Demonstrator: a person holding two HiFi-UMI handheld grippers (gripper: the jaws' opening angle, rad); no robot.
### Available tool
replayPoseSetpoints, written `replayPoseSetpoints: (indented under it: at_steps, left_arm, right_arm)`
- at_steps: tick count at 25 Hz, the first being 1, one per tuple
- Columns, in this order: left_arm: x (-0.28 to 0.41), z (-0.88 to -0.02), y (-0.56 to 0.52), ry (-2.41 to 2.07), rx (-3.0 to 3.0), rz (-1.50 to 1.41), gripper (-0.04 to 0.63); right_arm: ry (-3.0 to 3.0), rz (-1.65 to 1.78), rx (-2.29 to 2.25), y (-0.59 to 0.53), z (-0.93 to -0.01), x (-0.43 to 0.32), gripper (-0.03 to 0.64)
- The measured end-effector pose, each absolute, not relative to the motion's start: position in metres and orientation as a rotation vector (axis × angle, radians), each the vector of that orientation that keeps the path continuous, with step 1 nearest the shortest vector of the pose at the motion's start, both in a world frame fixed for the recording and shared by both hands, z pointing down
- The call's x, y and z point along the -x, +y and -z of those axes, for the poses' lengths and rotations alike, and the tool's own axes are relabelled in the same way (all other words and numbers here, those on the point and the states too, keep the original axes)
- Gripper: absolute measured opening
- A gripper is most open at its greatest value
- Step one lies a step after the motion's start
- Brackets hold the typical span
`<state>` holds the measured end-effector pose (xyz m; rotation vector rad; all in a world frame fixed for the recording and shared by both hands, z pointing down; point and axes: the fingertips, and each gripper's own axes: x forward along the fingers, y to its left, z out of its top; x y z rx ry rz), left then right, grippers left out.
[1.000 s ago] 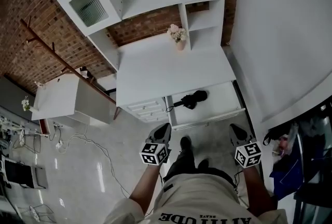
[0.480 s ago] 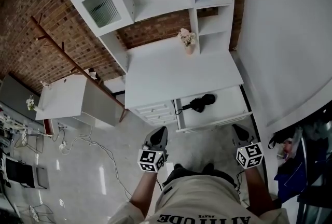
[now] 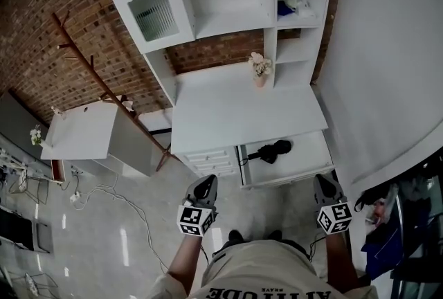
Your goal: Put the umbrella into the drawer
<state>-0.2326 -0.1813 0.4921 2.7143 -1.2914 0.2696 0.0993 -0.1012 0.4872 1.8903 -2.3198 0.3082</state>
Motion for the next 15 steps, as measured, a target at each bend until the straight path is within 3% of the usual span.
replayPoseSetpoints:
  at_steps: [15]
  left_arm:
    - [0.241,-0.482,-0.194,-1.295,-2.729,-0.174,0.028]
  right_arm:
    - [-2.301,-0.283,-1.903,-0.103,-0.477,-0.094,0.031]
